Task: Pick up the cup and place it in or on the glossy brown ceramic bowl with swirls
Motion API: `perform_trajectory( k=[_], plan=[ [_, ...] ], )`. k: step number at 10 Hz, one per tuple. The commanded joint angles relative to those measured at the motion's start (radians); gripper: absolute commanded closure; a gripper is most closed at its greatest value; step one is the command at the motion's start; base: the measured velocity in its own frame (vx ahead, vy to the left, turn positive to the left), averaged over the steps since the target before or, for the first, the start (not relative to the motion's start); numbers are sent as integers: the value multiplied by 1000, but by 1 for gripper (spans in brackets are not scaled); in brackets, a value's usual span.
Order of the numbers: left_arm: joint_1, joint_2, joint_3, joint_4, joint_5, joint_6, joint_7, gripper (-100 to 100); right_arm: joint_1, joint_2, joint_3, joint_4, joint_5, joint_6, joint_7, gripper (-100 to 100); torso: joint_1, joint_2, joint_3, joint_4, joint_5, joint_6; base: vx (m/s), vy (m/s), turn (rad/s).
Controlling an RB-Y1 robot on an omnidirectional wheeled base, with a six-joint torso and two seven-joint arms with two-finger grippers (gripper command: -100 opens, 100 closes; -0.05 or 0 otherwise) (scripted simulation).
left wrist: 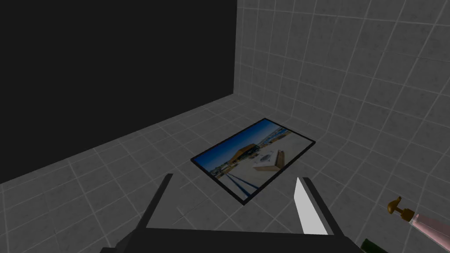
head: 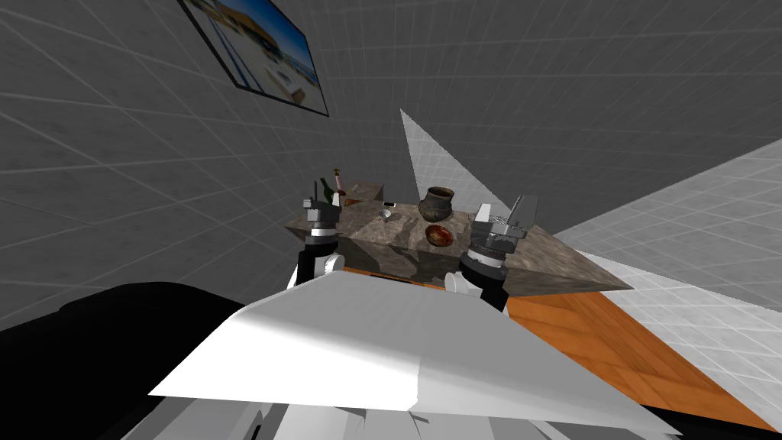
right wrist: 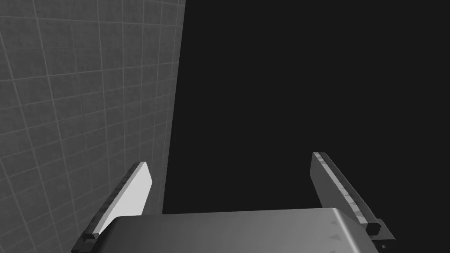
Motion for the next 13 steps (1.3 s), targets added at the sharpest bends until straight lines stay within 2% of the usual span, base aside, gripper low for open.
perform_trajectory(
  k=[1,2,3,4,5,11,12,13],
  plan=[
    [-8,30,3,9,-3,21,0,-100,0,0,0,0,0,0,0,0,0,0,0,0,0,0,0,0,-40],
    [-13,44,5,15,-4,35,1,-100,0,0,0,0,0,0,0,0,0,0,0,0,0,0,0,1,-67],
    [-26,68,10,30,-9,71,1,-100,0,0,0,0,0,0,0,0,0,0,0,0,0,0,0,3,-110],
    [-26,68,10,30,-9,71,1,-100,0,0,0,0,0,0,0,0,1,0,0,0,0,0,0,0,0],
    [-34,78,13,39,-12,92,2,-100,0,0,0,0,0,0,0,0,0,0,0,0,0,0,0,1,-68],
    [-95,111,37,104,-32,255,5,-100,0,0,0,0,0,0,0,0,0,0,0,0,0,0,-1,2,-92],
    [-95,111,37,104,-32,261,5,-100,0,0,0,0,0,0,0,0,0,0,0,0,0,0,-1,3,-31],
    [-107,113,41,116,-37,294,6,-100,0,0,0,0,0,0,0,0,0,0,0,0,0,0,-1,0,-66]
  ],
)
